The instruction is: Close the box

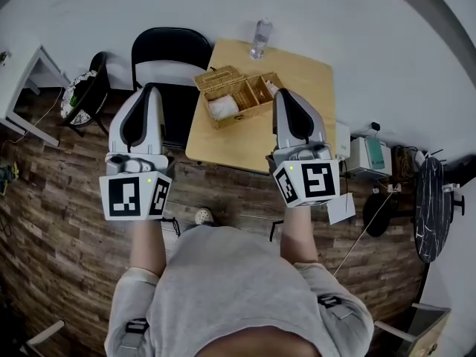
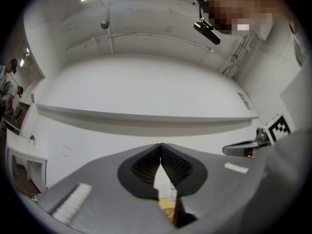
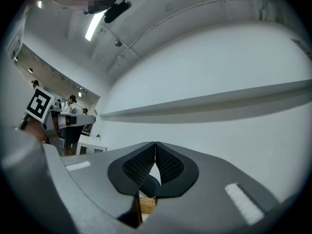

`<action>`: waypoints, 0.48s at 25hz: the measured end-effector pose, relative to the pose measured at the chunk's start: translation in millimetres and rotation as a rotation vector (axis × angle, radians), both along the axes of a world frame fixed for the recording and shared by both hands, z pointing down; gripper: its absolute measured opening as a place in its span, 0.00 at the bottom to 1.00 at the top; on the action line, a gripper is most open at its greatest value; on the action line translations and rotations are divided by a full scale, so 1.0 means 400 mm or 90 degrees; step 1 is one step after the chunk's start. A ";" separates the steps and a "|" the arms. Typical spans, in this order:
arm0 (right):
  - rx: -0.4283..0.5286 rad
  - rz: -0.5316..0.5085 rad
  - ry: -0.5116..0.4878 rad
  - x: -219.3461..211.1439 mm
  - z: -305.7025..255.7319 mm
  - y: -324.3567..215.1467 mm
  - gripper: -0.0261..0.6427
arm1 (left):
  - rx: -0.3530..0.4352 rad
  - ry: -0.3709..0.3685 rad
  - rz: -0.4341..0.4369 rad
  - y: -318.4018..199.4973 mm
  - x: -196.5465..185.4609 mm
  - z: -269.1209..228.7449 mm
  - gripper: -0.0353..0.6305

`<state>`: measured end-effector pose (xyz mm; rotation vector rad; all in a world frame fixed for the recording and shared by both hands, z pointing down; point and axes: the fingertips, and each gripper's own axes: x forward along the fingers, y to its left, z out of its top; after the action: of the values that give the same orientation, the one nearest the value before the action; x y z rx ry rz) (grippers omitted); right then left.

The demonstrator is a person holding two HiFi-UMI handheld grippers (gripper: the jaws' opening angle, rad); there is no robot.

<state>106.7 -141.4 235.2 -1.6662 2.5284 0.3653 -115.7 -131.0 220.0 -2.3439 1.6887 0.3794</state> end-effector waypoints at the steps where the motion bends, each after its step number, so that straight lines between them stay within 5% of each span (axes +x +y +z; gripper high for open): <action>1: 0.000 0.003 0.000 -0.007 -0.001 -0.011 0.05 | 0.000 0.000 0.003 -0.013 -0.006 0.001 0.14; 12: -0.008 0.029 0.005 -0.082 0.017 -0.093 0.05 | -0.009 0.006 0.032 -0.125 -0.082 0.023 0.14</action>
<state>73.9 -178.6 241.8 -1.7337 2.5069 0.3618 -148.3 -181.1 229.2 -2.4027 1.6441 0.3907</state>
